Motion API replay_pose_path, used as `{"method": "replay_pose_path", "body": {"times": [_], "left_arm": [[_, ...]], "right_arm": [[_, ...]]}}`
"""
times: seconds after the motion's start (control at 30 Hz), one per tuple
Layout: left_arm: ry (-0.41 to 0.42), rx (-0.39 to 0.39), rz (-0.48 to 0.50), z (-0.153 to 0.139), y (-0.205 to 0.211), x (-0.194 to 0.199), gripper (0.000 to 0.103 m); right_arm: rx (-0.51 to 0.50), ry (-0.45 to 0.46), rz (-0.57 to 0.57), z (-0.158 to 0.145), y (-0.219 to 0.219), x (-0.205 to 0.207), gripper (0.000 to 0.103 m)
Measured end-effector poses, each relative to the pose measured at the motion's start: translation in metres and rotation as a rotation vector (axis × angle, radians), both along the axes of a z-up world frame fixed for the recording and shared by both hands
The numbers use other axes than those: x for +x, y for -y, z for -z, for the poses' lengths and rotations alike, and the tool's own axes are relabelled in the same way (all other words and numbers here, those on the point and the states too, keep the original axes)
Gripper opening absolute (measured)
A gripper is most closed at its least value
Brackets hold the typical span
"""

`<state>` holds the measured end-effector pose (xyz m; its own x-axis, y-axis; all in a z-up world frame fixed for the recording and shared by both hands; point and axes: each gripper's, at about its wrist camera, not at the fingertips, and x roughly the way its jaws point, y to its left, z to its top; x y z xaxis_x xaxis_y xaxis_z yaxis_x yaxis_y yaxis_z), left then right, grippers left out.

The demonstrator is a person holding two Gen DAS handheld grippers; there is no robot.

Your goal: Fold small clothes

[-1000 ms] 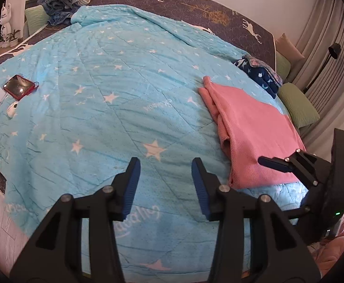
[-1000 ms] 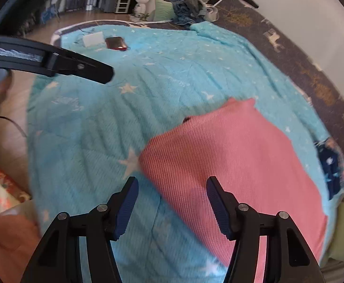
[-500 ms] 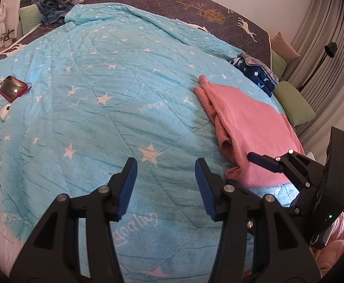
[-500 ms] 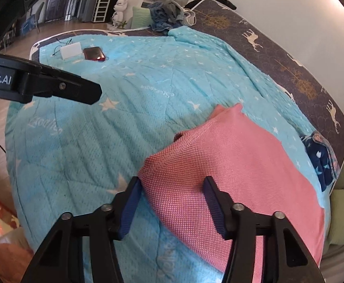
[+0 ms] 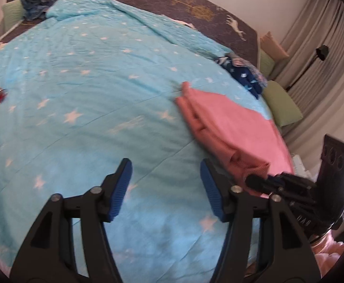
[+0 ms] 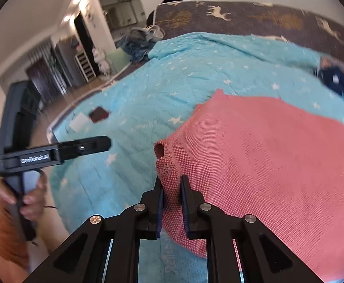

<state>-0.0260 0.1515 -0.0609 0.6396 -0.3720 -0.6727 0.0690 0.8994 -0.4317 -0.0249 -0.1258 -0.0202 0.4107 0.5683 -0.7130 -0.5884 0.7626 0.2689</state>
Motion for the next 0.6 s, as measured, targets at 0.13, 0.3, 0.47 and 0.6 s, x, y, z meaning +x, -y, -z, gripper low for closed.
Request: {"method": "replay_pose_path", "body": {"times": [0.13, 0.3, 0.47, 0.6], "left_arm": [[-0.012, -0.072, 0.099, -0.001, 0.019, 0.031, 0.068], [-0.159, -0.218, 0.193, 0.023, 0.044, 0.084, 0.069], [-0.212, -0.368, 0.252, 0.028, 0.067, 0.109, 0.020], [-0.113, -0.256, 0.291, -0.010, 0.099, 0.107, 0.017]], "right_arm": [[0.014, -0.007, -0.005, 0.000, 0.002, -0.002, 0.013], [0.031, 0.001, -0.012, -0.004, 0.004, -0.004, 0.012], [0.065, 0.016, 0.021, -0.012, 0.023, -0.006, 0.013], [0.103, 0.024, 0.051, -0.019, 0.041, -0.004, 0.012]]}}
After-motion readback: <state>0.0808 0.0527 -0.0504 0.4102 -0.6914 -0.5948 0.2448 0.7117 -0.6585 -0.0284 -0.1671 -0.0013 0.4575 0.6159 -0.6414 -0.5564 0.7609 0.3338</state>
